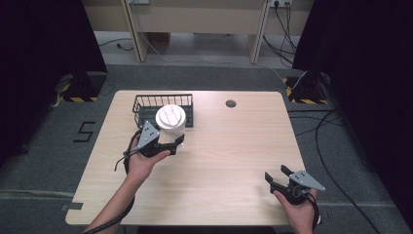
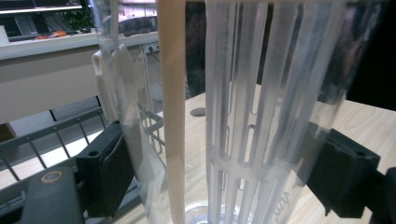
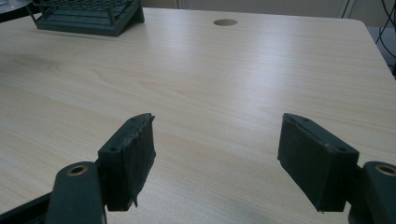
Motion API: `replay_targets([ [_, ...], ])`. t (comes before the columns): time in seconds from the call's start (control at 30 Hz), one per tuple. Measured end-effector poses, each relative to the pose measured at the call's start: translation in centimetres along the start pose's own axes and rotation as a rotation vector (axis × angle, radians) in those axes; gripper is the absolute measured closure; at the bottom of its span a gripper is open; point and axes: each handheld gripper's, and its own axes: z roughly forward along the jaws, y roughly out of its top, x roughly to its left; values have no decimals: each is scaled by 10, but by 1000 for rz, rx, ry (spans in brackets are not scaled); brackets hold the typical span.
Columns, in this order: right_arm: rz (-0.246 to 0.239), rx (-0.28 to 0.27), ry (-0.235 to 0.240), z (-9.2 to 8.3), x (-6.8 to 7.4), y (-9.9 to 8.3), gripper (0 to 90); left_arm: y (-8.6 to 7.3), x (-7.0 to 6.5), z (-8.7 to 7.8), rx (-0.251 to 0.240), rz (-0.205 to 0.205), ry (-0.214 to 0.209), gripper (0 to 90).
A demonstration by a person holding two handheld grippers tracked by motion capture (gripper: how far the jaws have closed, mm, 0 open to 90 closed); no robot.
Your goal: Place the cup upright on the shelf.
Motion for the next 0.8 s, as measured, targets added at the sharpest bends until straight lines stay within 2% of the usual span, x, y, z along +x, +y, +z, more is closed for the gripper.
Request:
replay_targets([
  [0.8,1,-1,1,0,0,0,280,11,21,4,-3,-10,45,174],
])
